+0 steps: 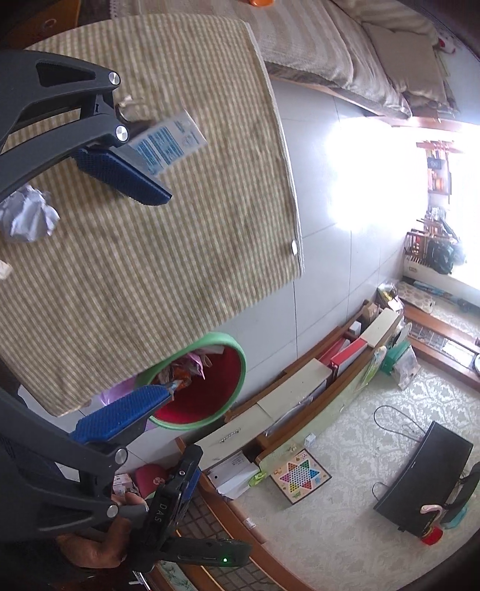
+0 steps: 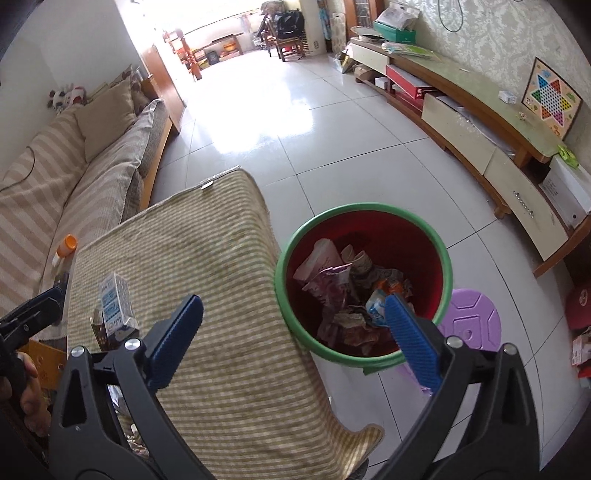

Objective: Collect trash
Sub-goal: 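Move both tools back over the table toward the milk cartons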

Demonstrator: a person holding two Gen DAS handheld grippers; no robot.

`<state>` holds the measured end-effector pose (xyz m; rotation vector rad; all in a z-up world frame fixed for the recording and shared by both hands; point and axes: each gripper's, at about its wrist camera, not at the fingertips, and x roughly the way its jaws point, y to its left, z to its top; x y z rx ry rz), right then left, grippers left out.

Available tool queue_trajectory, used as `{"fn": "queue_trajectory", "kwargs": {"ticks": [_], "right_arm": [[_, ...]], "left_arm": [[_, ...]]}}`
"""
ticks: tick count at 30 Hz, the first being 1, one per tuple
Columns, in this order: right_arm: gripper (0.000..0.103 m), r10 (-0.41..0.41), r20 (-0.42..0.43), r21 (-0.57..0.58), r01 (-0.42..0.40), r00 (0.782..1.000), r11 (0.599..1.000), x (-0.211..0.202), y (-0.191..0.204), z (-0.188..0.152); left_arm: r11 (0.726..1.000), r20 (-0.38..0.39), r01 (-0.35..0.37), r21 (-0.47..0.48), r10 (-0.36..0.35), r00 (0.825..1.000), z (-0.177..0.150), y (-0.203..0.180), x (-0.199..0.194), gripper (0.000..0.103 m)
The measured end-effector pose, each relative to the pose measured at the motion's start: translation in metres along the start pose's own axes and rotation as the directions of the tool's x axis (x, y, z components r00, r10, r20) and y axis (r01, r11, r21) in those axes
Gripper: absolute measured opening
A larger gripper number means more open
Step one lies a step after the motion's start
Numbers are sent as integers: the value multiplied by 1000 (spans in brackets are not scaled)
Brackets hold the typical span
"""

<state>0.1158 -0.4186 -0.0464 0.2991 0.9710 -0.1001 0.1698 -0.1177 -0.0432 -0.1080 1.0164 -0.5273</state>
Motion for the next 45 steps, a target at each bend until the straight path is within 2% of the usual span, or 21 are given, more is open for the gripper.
{"fn": "queue_trajectory", "kwargs": {"ticks": [7, 10, 14, 18, 26, 34, 40, 43, 45], "right_arm": [[98, 61, -45, -76, -65, 997, 995, 5, 49, -28], [98, 89, -82, -109, -97, 993, 989, 10, 73, -44], [98, 129, -145, -159, -151, 981, 976, 17, 107, -73], [98, 135, -217, -249, -188, 967, 950, 24, 141, -106], [98, 142, -283, -405, -252, 948, 879, 25, 185, -154], [98, 148, -372, -504, -333, 916, 797, 29, 213, -194], [98, 129, -411, -522, -348, 903, 779, 40, 218, -208], [90, 116, -430, -524, -352, 895, 775, 48, 218, -214], [85, 120, -453, -518, -371, 883, 770, 54, 217, -217]], "left_arm": [[990, -11, -90, -106, 89, 996, -46, 73, -29, 94], [981, -32, -99, -170, 95, 995, -64, 102, -31, 94], [973, -57, -123, -193, 114, 992, -82, 124, -28, 94], [969, -64, -112, -220, 101, 993, -89, 139, -18, 94], [968, -114, -134, -214, 112, 987, -79, 152, 22, 92], [969, -164, -160, -190, 130, 978, -68, 163, 51, 91], [979, -201, -142, -148, 111, 973, -68, 169, 65, 85], [984, -225, -135, -116, 106, 969, -68, 171, 72, 83], [986, -236, -138, -90, 113, 965, -67, 172, 76, 82]]}}
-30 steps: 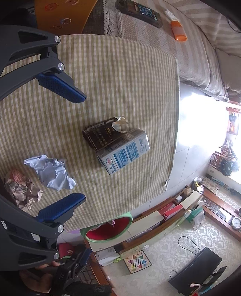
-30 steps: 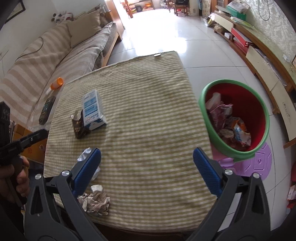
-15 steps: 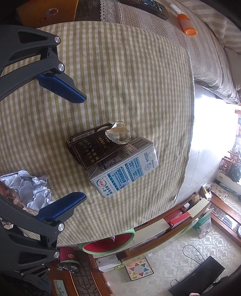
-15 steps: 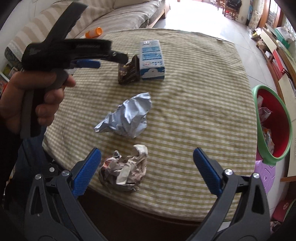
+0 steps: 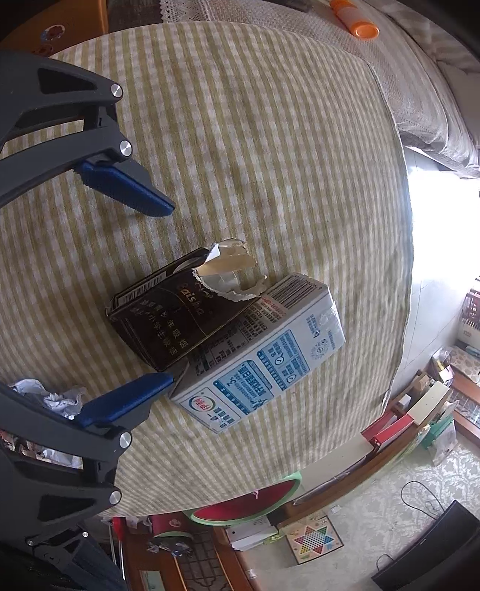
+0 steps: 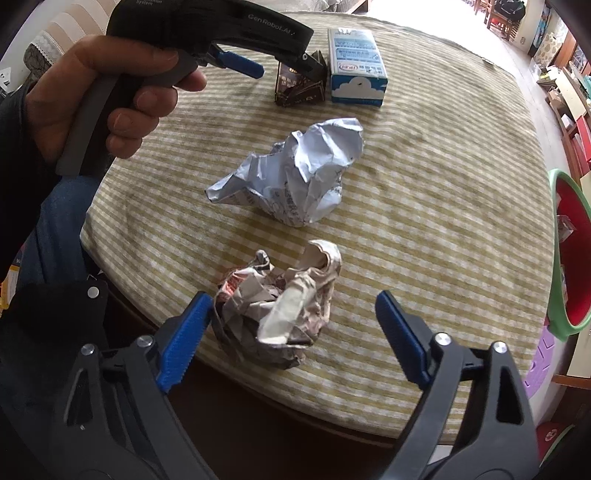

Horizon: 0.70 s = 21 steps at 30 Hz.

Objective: Collect trash
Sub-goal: 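Move both tools back over the table toward the milk cartons, then grasp the crumpled paper wrapper with the right tool while the left tool grasps the brown carton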

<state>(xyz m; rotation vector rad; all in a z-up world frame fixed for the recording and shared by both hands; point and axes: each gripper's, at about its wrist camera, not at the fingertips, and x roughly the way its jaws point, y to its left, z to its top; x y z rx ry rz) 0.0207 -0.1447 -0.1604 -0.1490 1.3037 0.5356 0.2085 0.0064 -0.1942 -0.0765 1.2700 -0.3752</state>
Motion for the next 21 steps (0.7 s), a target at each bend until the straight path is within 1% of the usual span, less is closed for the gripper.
{"fn": "queue_trajectory", "kwargs": {"ticks": [2, 3, 4, 6, 10, 15, 17, 19, 21], "right_arm": [[77, 23, -15, -11, -23, 1000, 1000, 6, 3, -1], [75, 33, -23, -16, -33, 999, 999, 9, 3, 0], [66, 39, -31, -20, -40, 999, 999, 11, 4, -1], [62, 48, -34, -25, -49, 998, 998, 14, 7, -1], [52, 56, -28, -22, -57, 998, 998, 13, 8, 0], [47, 59, -27, -19, -59, 998, 998, 6, 1, 1], [47, 40, -25, -26, -40, 999, 999, 2, -2, 2], [46, 27, -24, -26, -27, 999, 999, -1, -6, 3], [46, 18, -25, -34, -18, 1000, 999, -4, -9, 3]], "left_arm": [[1000, -6, 8, 23, -8, 1000, 2, 0, 2, 82], [999, -8, 14, 31, -13, 1000, 3, 0, 3, 82], [999, -12, 16, 39, -16, 1000, 4, -1, 3, 82], [998, -17, 18, 53, -17, 1000, 6, -2, 6, 82], [996, -27, 5, 90, -3, 1000, 9, -7, 8, 82], [993, -34, -1, 122, 6, 999, 9, -11, 8, 81], [992, -39, 12, 129, -7, 999, 9, -11, 7, 76], [990, -48, 21, 140, -14, 999, 8, -12, 7, 74], [988, -57, 39, 147, -31, 998, 8, -13, 7, 69]]}}
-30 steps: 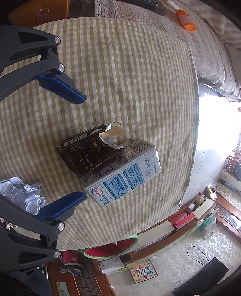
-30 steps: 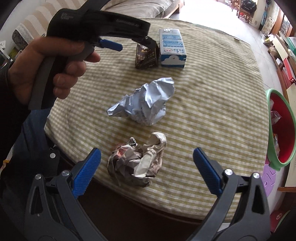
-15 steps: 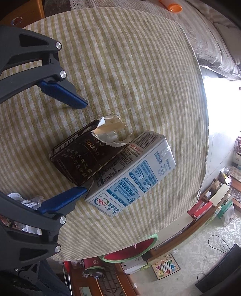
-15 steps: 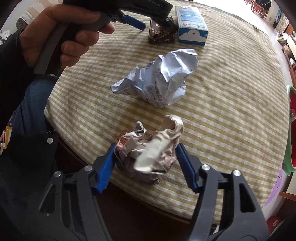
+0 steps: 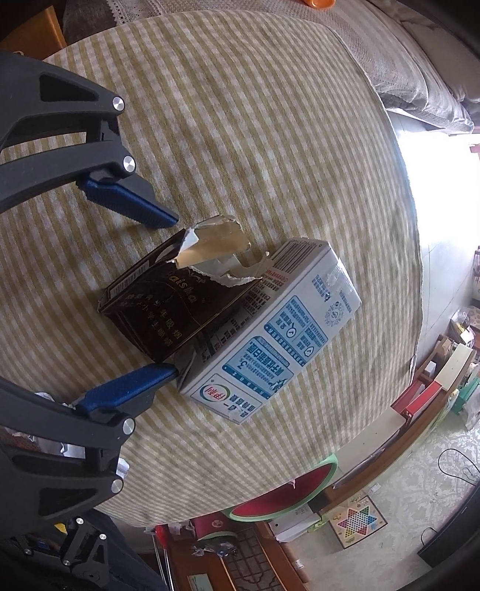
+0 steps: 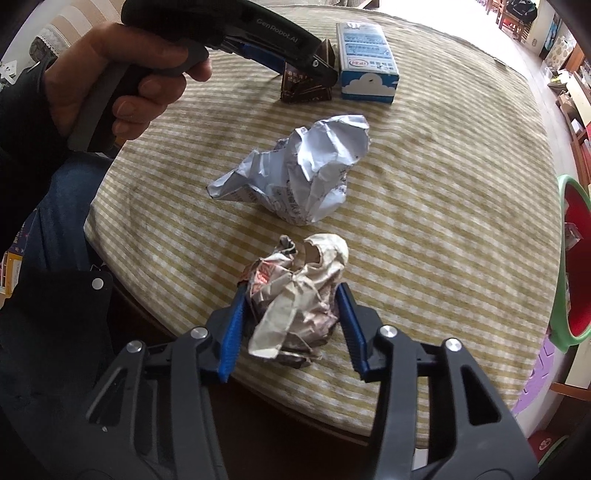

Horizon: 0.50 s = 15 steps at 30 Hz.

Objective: Collect trash
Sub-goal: 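Grasp the crumpled paper wrapper with the right tool while the left tool grasps the brown carton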

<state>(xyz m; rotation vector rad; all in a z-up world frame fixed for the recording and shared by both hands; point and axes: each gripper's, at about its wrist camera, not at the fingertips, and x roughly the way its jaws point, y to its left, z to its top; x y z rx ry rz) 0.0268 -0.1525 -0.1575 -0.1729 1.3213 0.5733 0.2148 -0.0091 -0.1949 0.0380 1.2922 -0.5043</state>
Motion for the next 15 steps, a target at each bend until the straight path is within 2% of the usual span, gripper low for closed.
{"fn": "queue_trajectory", "kwargs": {"ticks": [6, 9, 12, 14, 15], "right_arm": [[46, -40, 4, 15, 40, 999, 999, -9, -17, 2], [46, -58, 5, 25, 58, 998, 998, -13, -25, 2], [46, -67, 11, 33, 67, 998, 997, -18, -32, 3], [46, -69, 18, 40, 68, 997, 997, -21, -34, 3], [46, -70, 21, 42, 69, 997, 997, -22, -35, 4]], "left_arm": [[1000, -16, -2, 0, 2, 1000, 3, -4, 3, 69], [1000, -26, -19, 4, 19, 999, 4, -9, 5, 74], [998, -35, -45, 33, 46, 998, 5, -17, 11, 83], [994, -33, -90, 60, 92, 995, 4, -24, 13, 81], [992, -25, -108, 58, 110, 994, 4, -24, 12, 76]]}}
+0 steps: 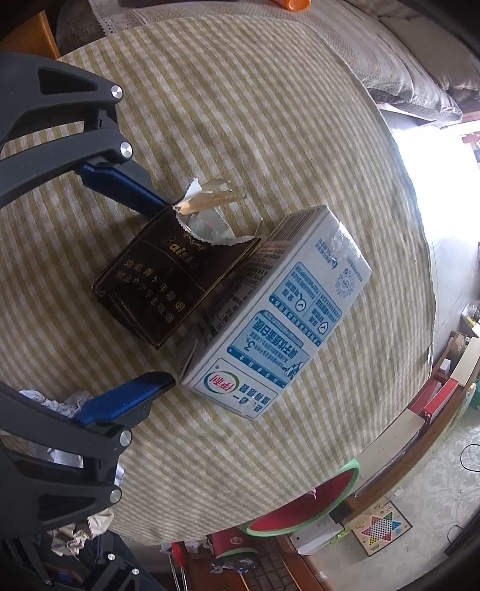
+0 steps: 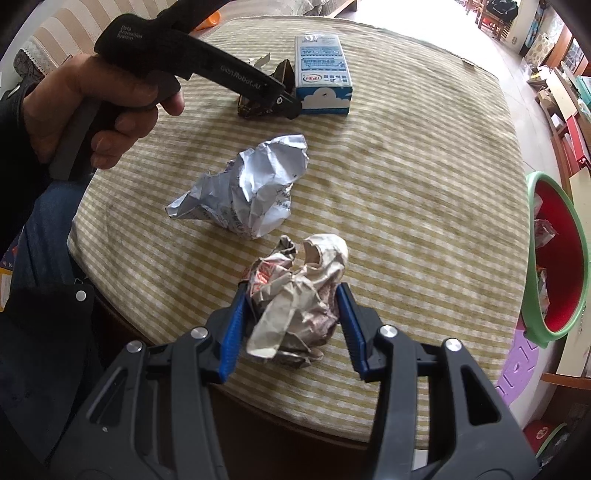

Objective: Collect trash
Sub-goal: 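Grasp the crumpled paper wrapper with the right tool while the left tool grasps the brown carton, then carry the paper wrapper and brown carton over the red bin and open both tools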

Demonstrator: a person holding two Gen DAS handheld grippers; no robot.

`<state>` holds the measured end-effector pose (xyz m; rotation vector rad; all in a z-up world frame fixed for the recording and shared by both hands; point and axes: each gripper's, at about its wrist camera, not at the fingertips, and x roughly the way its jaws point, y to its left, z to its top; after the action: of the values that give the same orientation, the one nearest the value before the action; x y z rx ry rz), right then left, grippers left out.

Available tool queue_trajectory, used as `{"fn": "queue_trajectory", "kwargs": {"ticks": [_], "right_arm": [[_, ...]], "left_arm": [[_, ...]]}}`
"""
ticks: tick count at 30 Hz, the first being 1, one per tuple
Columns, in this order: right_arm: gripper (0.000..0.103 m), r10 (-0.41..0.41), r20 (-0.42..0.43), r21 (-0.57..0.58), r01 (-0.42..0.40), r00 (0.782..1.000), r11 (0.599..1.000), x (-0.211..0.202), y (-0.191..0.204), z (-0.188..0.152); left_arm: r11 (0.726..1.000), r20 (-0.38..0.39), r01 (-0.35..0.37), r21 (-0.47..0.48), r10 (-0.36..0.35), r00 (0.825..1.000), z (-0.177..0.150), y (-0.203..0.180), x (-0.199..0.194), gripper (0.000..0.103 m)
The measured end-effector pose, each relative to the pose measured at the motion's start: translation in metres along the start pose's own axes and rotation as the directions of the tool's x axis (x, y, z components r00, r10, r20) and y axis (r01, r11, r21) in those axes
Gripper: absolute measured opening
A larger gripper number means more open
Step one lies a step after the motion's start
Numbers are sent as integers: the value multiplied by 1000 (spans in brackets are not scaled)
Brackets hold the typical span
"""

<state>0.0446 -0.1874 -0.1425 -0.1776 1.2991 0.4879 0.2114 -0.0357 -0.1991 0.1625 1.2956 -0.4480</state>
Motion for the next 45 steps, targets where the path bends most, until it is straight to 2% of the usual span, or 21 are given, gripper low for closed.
{"fn": "queue_trajectory", "kwargs": {"ticks": [2, 5, 15, 22, 28, 33, 38, 45], "right_arm": [[46, 1, 7, 4, -1, 1000, 1000, -3, -3, 1], [46, 2, 19, 8, -2, 1000, 1000, -7, -5, 3], [46, 2, 63, 38, -5, 998, 999, -17, -9, 9], [46, -27, 112, 69, 19, 993, 997, -33, -20, 12], [46, -85, 189, 168, 53, 978, 984, -62, -54, 19], [46, -137, 247, 259, 71, 959, 963, -88, -91, 23], [46, -187, 300, 348, 75, 936, 934, -117, -129, 19], [46, -266, 351, 412, 107, 898, 905, -158, -175, 12]], "left_arm": [[1000, 5, -13, -18, 13, 1000, 0, 6, -3, 63], [998, 5, 24, -62, -24, 1000, -2, 21, -8, 54], [996, 38, -14, -92, 17, 999, -20, 41, -35, 51], [998, 67, -39, -39, 41, 997, -28, 27, -68, 51], [999, 121, -25, 22, 23, 992, -19, -11, -97, 51], [994, 167, -31, 100, 14, 986, 1, -50, -116, 51], [986, 204, -6, 166, -28, 979, 29, -95, -127, 51], [962, 240, 32, 271, -100, 966, 64, -162, -136, 51]]}}
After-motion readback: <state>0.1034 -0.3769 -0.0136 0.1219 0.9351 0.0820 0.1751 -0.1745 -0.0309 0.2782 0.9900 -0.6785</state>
